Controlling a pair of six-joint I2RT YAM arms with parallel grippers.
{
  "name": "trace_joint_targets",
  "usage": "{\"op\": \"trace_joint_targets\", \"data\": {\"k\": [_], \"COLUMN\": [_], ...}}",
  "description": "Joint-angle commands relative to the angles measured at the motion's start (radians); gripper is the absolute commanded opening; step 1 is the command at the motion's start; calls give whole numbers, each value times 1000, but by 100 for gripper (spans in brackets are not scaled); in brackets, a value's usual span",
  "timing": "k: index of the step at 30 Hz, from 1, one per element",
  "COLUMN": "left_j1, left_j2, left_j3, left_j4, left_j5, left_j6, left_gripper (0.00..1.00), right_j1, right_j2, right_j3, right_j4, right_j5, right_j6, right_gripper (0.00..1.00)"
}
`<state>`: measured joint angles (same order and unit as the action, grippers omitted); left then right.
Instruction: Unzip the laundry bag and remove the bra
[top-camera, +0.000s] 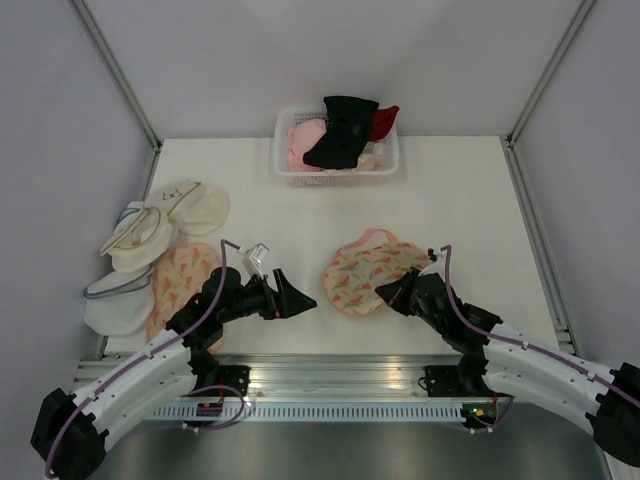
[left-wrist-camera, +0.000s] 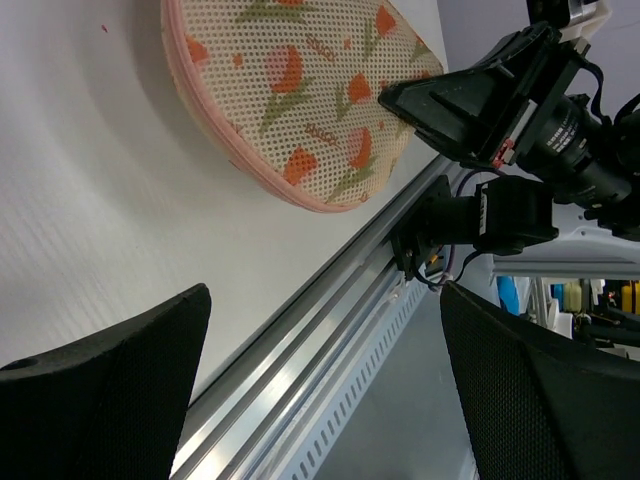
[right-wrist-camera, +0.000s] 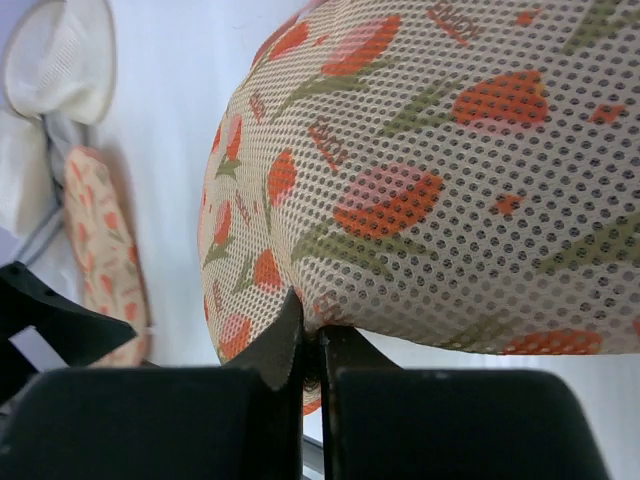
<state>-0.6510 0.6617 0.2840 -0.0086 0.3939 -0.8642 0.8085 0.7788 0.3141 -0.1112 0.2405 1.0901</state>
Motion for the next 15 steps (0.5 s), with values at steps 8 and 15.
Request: {"op": "trace_joint_targets", "data": {"k": [8, 15], "left_j1": [-39, -105], "left_j2": [-5, -4], "left_j3": [10, 20], "left_j4": [62, 58], "left_j5": [-62, -173], "left_j6": [-96, -125], "left_gripper": [96, 86], "right_j1": [239, 294], "right_j2": [416, 279], "right_j3": [207, 281], "right_j4": [317, 48], "right_j5": [-132, 61], "right_j6": [1, -104], "right_gripper": [55, 52]}}
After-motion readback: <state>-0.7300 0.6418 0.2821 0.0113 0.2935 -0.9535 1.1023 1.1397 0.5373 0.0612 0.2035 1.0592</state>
